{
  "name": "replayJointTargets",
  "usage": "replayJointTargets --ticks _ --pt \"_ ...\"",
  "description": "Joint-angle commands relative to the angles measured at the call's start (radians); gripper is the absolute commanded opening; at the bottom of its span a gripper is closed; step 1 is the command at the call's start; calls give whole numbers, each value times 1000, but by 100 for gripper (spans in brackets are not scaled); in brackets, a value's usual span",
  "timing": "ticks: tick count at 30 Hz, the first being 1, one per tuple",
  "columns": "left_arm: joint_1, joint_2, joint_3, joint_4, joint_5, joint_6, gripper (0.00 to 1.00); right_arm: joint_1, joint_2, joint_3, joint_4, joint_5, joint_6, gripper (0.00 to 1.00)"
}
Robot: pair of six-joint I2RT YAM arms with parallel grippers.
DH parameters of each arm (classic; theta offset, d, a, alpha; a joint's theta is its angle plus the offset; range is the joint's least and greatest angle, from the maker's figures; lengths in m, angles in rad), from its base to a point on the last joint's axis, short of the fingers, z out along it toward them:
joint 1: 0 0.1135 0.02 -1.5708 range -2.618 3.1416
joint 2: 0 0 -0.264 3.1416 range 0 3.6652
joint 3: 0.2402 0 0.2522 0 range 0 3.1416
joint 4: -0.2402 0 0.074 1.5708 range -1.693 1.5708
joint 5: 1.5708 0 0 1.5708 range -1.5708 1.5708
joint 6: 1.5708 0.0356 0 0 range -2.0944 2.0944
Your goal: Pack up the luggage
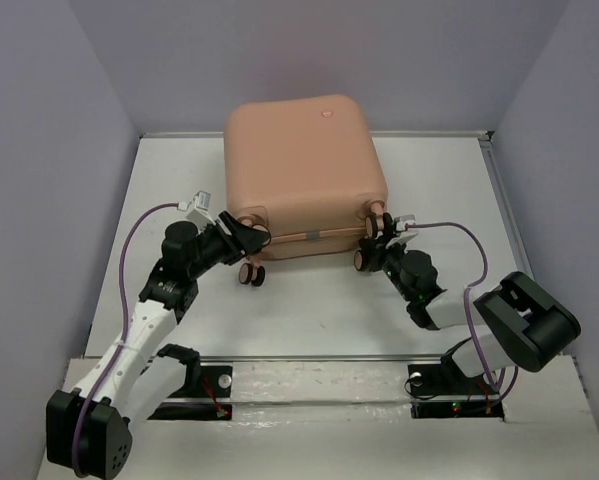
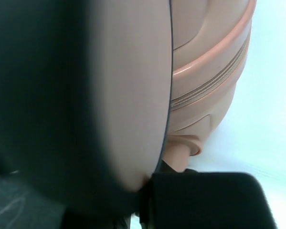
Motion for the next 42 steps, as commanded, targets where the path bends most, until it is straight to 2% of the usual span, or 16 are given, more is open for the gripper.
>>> replayJointTargets --ticks 1,4,7,8,10,11,12,14,16,23,27,30,34,39,42 --pt "-59 -53 -3 169 161 95 6 26 -39 104 337 70 15 7" --pt "-96 -34 17 175 140 92 6 80 -10 101 385 91 15 7" --pt "-148 6 57 210 126 68 6 234 59 151 374 146 -15 7" --pt "-160 19 90 224 127 58 6 331 88 177 357 163 -20 7" --pt "-202 62 129 273 138 29 6 434 213 292 339 165 -23 7" --pt "-216 87 167 285 138 5 6 536 261 347 290 148 -32 7" --pt "-231 98 185 296 137 -6 6 586 304 471 246 149 -67 7" --pt "-251 112 225 311 153 -27 6 652 387 548 193 159 -92 7" --pt "-253 101 228 316 151 -47 6 652 387 524 204 136 -37 7" --pt "-254 69 193 336 141 -83 6 652 228 386 167 157 -29 7" --pt "-254 125 227 409 141 -130 6 652 240 346 245 73 40 7" --pt "-256 211 282 565 193 -249 6 652 353 413 371 -25 115 7" --pt "-303 270 379 603 177 -350 6 661 426 590 439 -52 120 7" --pt "-387 257 391 604 88 -396 6 681 528 805 466 48 117 7" --pt "-394 218 331 597 40 -403 6 690 533 767 536 138 129 7"
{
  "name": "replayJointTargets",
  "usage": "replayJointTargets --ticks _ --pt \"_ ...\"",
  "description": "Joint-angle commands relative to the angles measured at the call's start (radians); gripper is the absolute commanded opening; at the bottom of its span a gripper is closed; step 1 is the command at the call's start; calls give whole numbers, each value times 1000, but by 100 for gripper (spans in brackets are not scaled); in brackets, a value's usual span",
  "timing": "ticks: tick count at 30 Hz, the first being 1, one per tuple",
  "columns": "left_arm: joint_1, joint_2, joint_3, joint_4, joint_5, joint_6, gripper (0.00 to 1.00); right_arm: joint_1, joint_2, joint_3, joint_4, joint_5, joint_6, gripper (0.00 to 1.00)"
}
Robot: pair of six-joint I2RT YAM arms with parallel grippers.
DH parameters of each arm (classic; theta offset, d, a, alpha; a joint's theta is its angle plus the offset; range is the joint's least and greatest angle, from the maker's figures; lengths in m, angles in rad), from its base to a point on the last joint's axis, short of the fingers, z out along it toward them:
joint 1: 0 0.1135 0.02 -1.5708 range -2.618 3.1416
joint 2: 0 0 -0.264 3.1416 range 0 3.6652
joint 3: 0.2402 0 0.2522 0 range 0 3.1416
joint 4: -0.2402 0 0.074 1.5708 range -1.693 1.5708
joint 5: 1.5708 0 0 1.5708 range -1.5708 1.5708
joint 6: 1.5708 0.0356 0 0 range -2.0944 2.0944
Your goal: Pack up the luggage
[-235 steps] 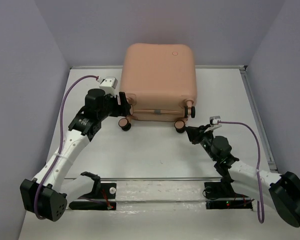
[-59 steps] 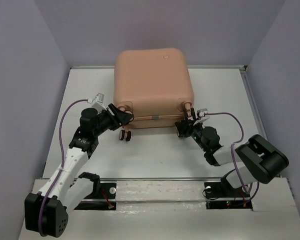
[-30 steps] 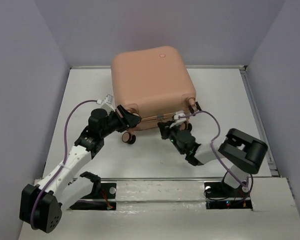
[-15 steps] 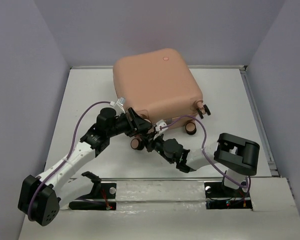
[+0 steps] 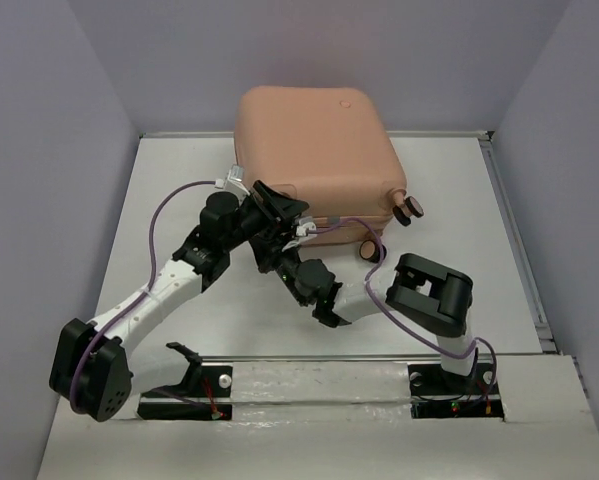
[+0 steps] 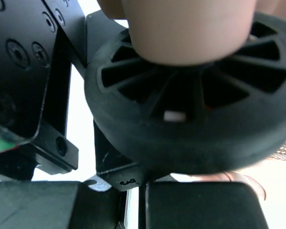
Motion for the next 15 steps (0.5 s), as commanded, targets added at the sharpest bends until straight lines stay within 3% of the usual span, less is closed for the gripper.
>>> replayJointTargets --ticks 1,3,5,6,8,9,12,13,15 --pt "-138 -120 72 429 158 -52 6 113 -2 50 416 -168 18 7" --pt "-135 -144 34 387 145 -28 6 113 -30 -88 421 -111 32 7" --pt "-126 -183 -21 344 125 14 6 113 -92 -196 411 -100 29 34" --pt "-111 -211 -45 334 113 24 6 113 -146 -301 399 -92 41 56" --pt "-95 -236 -91 330 101 23 9 113 -213 -395 344 -74 65 67" --pt "-86 -257 -136 328 99 20 15 113 -250 -435 259 -60 79 73" --pt "-52 -292 -210 330 81 35 31 113 -417 -567 19 -46 162 80" --pt "-46 -300 -239 330 78 46 46 113 -506 -578 -41 -45 171 81" --pt "-43 -321 -266 333 67 64 60 113 -592 -577 -273 -39 187 85"
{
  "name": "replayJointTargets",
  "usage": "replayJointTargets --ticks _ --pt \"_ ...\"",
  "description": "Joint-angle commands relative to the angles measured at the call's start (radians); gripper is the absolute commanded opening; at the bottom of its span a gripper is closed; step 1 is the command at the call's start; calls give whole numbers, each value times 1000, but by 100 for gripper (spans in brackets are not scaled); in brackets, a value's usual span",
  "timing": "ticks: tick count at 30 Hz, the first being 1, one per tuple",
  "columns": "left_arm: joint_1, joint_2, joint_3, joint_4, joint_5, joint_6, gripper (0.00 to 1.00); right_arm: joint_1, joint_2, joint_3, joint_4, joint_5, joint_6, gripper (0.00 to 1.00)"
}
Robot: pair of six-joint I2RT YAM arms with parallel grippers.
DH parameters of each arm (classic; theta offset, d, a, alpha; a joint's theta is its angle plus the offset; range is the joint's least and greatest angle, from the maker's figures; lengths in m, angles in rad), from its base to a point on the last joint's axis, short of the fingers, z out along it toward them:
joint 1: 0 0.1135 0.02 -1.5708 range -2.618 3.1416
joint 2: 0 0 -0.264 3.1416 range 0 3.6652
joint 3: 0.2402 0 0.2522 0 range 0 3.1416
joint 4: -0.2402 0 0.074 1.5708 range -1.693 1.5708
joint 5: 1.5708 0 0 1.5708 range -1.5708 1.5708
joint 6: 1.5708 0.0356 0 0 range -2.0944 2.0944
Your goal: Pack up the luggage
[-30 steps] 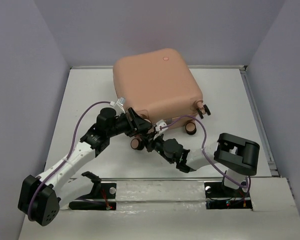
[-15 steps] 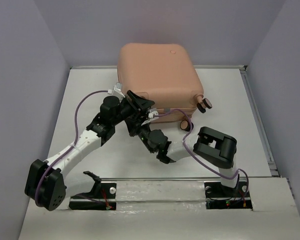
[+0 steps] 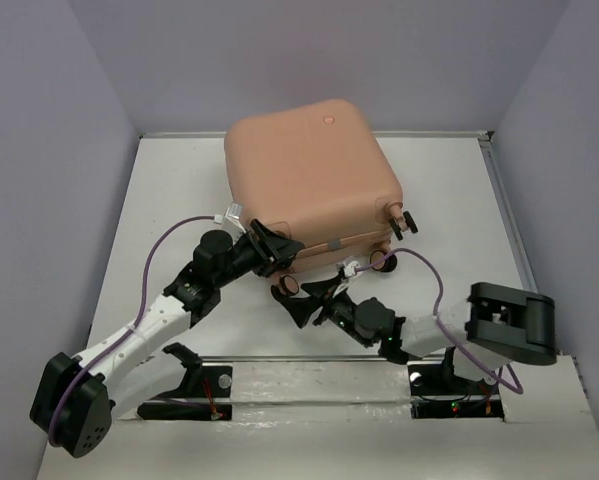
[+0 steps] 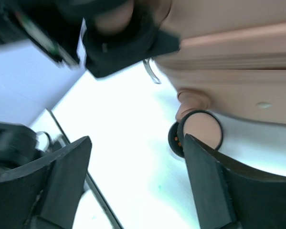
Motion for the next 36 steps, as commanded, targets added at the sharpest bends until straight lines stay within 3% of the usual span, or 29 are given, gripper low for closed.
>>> replayJointTargets --ticks 1,5,8,19,25,29,30,32,33,36 --pt "15 -120 -17 329 52 85 67 -8 -222 -4 -308 30 89 86" --pt "34 -134 -63 353 47 85 92 -8 -313 57 -435 53 3 92" --pt "43 -126 -69 364 68 94 97 -43 -295 126 -472 33 -75 93" --pt "107 -146 -137 402 128 77 99 -105 -172 388 -478 19 -274 93" --pt "124 -151 -146 411 142 73 99 -133 -83 459 -449 -38 -281 89" --pt "130 -148 -152 415 151 73 99 -142 -25 496 -400 -29 -288 72" --pt "135 -152 -157 415 159 73 99 -142 -13 501 -377 -13 -285 56" --pt "141 -158 -163 415 165 73 99 -142 -2 502 -355 10 -287 44" --pt "149 -169 -169 411 168 73 99 -142 3 505 -340 36 -290 23" --pt "166 -201 -164 338 174 118 96 -142 12 508 -332 57 -293 10"
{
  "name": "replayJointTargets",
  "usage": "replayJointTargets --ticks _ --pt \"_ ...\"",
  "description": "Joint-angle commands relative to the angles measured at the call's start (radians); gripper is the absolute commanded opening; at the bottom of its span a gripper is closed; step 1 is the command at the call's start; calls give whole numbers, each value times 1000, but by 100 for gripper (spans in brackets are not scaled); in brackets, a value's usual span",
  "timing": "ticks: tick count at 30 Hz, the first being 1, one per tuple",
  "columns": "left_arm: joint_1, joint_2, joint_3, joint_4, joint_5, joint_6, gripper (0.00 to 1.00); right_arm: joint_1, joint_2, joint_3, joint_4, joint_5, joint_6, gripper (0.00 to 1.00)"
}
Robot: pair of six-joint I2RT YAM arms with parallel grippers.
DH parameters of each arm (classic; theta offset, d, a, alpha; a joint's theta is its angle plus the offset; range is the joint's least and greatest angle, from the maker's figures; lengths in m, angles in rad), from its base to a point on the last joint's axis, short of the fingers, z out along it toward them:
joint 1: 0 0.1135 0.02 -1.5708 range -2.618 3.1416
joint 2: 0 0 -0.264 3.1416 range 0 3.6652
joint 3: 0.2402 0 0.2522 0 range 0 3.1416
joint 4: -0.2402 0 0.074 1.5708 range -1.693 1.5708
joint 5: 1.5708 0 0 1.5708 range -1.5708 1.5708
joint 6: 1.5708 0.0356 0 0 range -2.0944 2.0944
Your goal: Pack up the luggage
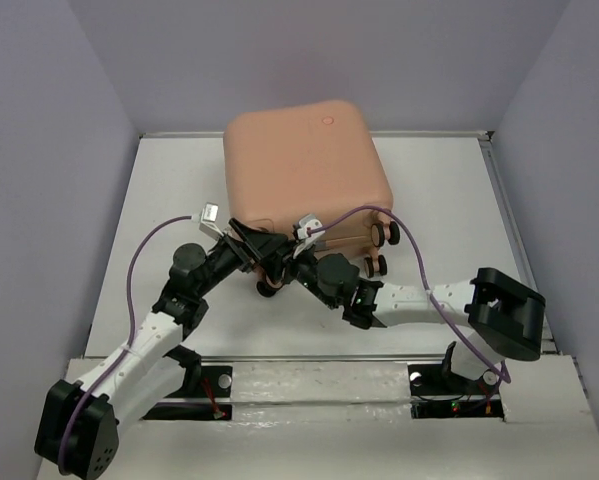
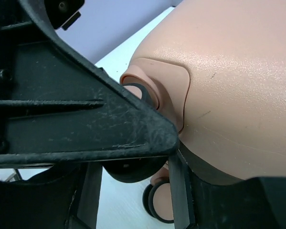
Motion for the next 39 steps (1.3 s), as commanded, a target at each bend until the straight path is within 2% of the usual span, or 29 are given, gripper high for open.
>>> replayJointTargets --ticks 1,3,5,8,10,11,13,15,18,24,29,34,39 --pt "17 -82 19 28 69 74 95 -22 8 52 108 102 -9 7" --pt "29 -146 57 -171 16 204 93 -22 2 47 110 114 -16 7" --pt "31 -211 81 -367 -137 272 91 -22 -16 32 111 126 -23 7" --pt "31 -372 68 -544 -331 337 85 -22 -46 3 111 140 -45 7" --pt "31 -470 45 -618 -391 358 76 -22 -84 -16 108 148 -58 7" --pt "28 -493 21 -665 -443 364 66 -22 -96 -31 105 148 -69 7" --pt "11 -517 -17 -617 -392 334 59 -32 -131 -45 84 131 -68 7" --pt "9 -474 -60 -610 -367 308 52 -32 -148 -54 58 123 -69 7" --pt "2 -416 -97 -593 -373 318 51 -54 -177 -71 21 109 -69 7" --pt "-52 -310 -103 -427 -391 398 49 -74 -216 -106 4 82 -51 7" --pt "-223 -172 -91 -290 -512 426 49 -83 -245 -140 -4 74 -40 7" --pt "-265 -44 -56 -219 -566 476 50 -83 -266 -160 -10 73 -32 7" --pt "-265 11 -13 -207 -702 513 51 -83 -280 -165 -12 65 -32 7"
